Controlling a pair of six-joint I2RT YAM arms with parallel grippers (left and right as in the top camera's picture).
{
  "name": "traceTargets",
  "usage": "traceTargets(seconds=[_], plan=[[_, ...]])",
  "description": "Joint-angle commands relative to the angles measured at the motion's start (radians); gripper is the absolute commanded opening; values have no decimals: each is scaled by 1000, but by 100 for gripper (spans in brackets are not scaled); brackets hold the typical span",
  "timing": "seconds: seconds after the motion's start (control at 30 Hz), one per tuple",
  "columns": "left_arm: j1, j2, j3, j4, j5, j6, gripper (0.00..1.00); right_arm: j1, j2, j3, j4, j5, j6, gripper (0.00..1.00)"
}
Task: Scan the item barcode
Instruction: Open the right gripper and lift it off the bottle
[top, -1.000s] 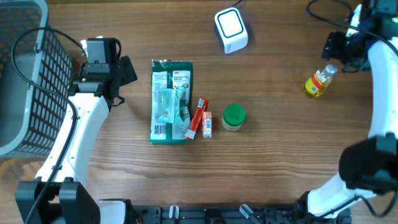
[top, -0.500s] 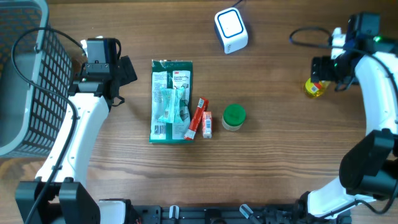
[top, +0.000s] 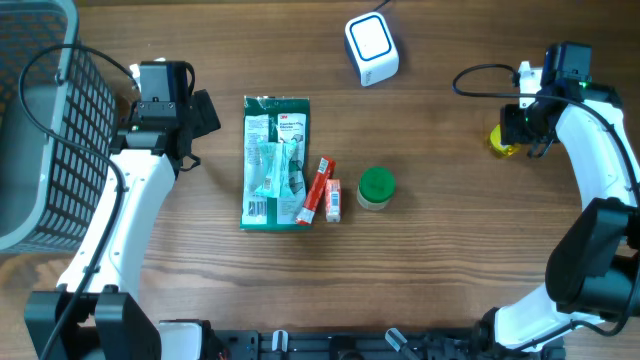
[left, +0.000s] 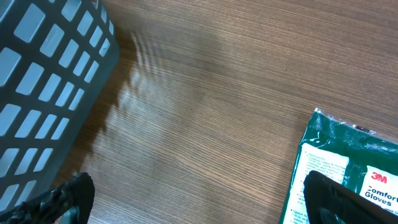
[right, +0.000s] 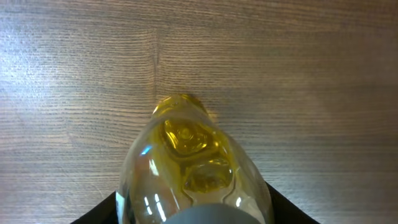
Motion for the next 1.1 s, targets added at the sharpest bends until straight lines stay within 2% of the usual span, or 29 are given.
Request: traceTargets(seconds=[0.0, 0.17, 0.27, 0.43, 0.47, 0.5, 0.57, 0.6, 0.77, 0.9, 1.0, 1.07], plan=[[5, -1, 11, 0, -9, 9, 100, 6, 5, -1, -21, -10, 114, 54], [5, -1, 11, 0, -9, 9, 100, 6, 5, 5, -55, -11, 217, 50], [5, -1, 11, 0, -9, 9, 100, 6, 5, 5, -65, -19, 238, 42], [5, -1, 11, 0, -9, 9, 100, 6, 5, 5, -65, -47, 237, 43], [5, -1, 11, 0, -9, 9, 100, 6, 5, 5, -68, -59, 237, 46], [5, -1, 11, 0, -9, 9, 100, 6, 5, 6, -70, -61, 237, 55], [5, -1, 11, 0, -9, 9, 100, 6, 3, 10, -81, -61, 236, 89], [5, -1, 11, 0, -9, 9, 100, 6, 1, 15, -89, -61, 236, 100], [5, -1, 11, 0, -9, 9, 100, 6, -15, 125, -203, -58, 249, 100], [5, -1, 11, 0, -9, 9, 100, 6, -47, 294, -381, -69, 293, 100], [5, -1, 11, 0, -9, 9, 100, 6, -88, 355, -472, -183, 292, 100], [5, -1, 11, 0, -9, 9, 100, 6, -114, 355, -464, -314, 289, 100]])
